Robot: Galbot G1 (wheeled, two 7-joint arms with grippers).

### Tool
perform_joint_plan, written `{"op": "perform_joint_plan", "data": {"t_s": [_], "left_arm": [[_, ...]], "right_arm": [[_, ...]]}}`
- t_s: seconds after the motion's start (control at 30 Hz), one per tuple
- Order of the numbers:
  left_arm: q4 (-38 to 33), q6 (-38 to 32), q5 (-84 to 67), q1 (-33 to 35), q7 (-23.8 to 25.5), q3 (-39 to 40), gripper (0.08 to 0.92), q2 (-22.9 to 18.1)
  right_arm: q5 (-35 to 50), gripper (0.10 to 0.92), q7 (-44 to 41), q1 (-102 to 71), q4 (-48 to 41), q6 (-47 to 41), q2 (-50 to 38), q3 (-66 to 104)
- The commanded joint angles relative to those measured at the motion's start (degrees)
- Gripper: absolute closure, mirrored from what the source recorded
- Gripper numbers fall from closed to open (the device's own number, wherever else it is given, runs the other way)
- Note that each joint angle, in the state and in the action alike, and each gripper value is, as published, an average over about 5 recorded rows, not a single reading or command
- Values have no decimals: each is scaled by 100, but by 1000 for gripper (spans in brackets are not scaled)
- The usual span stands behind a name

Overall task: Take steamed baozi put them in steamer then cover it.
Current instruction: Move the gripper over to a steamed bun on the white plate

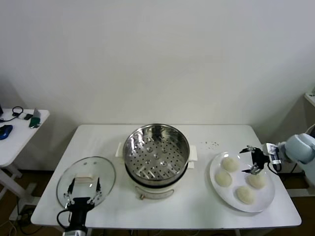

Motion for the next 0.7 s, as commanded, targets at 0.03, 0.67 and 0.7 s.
{"op": "perform_joint_plan", "data": {"t_s": [0.03, 0.67, 0.7], "left_arm": [[11, 34, -2, -4, -4, -2, 177, 11], [75, 172, -45, -108, -24, -135, 177, 43], [80, 173, -50, -110, -26, -138, 177, 43]], "right_arm": [[-390, 203, -644, 2020, -1059, 27, 400, -2236], [-399, 203, -443, 2074, -1935, -11, 1802, -2768], [-418, 203, -438, 2070, -1952, -3, 1822, -2775]]}}
